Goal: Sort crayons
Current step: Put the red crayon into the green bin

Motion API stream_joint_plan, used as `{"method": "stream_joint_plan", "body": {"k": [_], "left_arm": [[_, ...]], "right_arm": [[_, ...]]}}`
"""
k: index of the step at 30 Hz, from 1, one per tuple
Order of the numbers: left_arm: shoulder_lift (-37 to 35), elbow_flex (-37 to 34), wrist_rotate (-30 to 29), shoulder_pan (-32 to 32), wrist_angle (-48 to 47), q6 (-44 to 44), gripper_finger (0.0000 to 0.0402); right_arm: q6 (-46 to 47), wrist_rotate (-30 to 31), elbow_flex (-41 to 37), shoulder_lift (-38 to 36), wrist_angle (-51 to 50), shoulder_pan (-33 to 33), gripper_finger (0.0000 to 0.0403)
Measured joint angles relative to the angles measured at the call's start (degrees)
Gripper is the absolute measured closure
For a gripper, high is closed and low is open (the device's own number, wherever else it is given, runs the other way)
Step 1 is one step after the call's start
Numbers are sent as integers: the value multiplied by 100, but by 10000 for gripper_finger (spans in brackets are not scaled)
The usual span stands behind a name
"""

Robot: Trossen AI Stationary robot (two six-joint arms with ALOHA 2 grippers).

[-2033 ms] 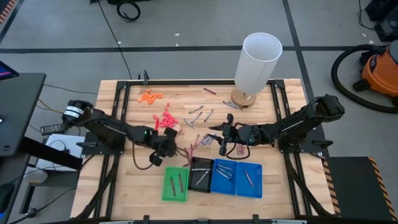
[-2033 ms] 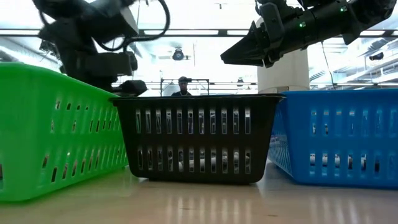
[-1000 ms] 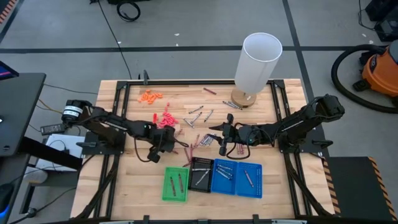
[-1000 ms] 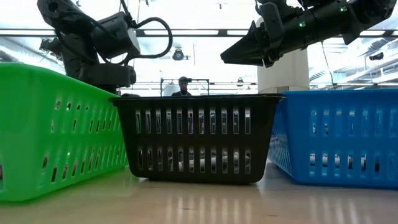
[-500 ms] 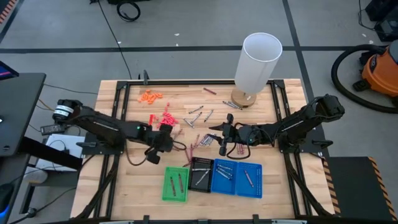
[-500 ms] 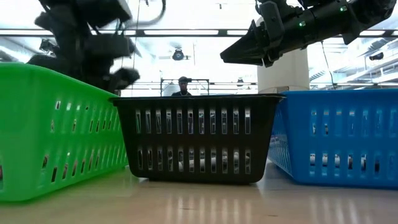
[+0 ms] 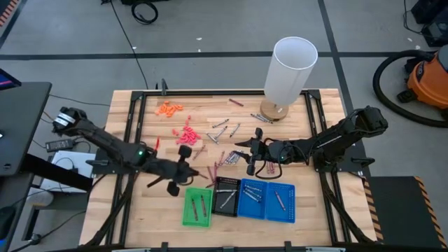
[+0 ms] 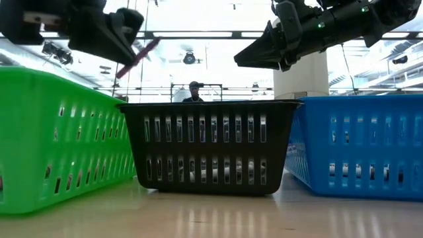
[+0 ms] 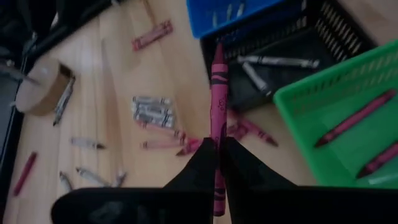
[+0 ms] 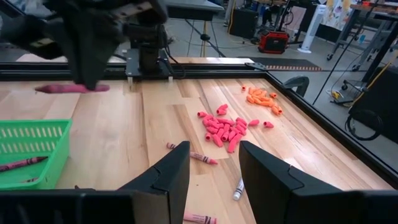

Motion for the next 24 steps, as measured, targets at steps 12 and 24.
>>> {"method": "stream_joint_plan", "body": {"k": [12,24], "left_arm": [[564,2,-154,-518,1022,41,390],[1496,110,-135,-909,1563,415,390]], "right_arm": [[9,0,0,0,42,-5,256],[7,0,0,0,42,-5,256]]}}
